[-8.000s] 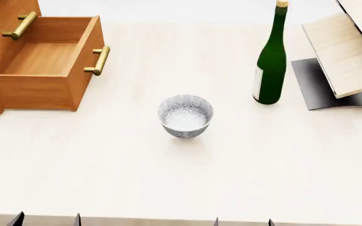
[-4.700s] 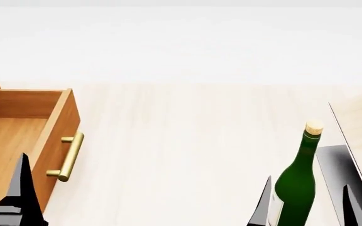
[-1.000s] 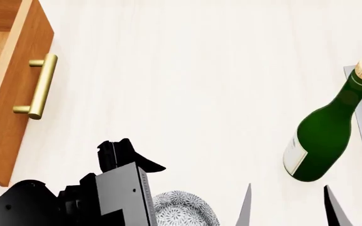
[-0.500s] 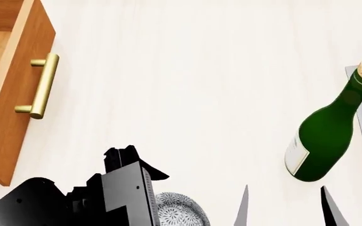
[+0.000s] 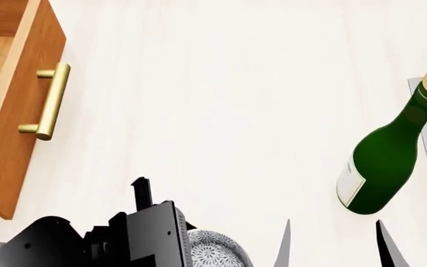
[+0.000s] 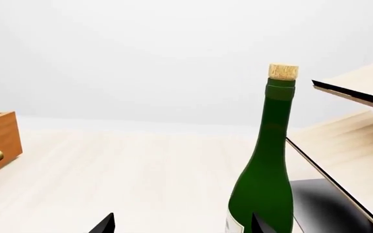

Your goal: Put the bowl on top of the cabinet.

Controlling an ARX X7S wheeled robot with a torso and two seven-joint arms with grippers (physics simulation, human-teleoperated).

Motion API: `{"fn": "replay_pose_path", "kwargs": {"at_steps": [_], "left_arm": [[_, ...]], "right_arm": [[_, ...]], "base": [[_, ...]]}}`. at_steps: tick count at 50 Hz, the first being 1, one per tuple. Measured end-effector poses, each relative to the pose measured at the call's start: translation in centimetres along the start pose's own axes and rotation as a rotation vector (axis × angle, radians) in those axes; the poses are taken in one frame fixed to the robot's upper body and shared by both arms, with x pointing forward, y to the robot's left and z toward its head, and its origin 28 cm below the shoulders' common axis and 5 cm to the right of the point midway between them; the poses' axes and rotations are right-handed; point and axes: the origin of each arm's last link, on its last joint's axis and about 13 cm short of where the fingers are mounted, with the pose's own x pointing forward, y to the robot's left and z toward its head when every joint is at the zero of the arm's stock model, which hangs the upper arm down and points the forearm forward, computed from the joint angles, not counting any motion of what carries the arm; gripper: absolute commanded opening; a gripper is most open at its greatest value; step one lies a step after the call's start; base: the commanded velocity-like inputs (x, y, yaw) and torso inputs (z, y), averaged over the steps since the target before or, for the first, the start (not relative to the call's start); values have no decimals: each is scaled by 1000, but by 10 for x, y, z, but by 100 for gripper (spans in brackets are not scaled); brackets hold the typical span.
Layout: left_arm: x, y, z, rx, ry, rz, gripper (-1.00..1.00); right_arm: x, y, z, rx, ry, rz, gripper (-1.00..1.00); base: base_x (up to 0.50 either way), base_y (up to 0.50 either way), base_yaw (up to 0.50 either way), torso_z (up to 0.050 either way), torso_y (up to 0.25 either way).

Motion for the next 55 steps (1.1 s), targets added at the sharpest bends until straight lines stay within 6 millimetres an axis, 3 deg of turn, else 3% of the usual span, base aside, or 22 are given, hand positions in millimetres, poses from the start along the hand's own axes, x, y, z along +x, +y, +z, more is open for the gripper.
{"fn": "replay_pose_path", "kwargs": {"at_steps": [14, 35, 45, 55], "left_arm": [[-27, 9, 15, 56, 22, 87, -100], [-90, 39, 75, 96, -65, 304, -100], [-121, 66, 104, 78, -133, 539, -100], [-166, 100, 130, -37, -227, 817, -100]], "right_arm": [[0, 0, 1, 5, 0, 5, 100], [0, -1, 2, 18, 3, 18, 100], [-1, 0, 2, 20, 4, 24, 100], [-1, 0, 2, 19, 6, 27, 100]], "base": [[0, 0, 0, 0, -1], [0, 0, 0, 0, 0], [0, 0, 0, 0, 0], [0, 0, 0, 0, 0]]}}
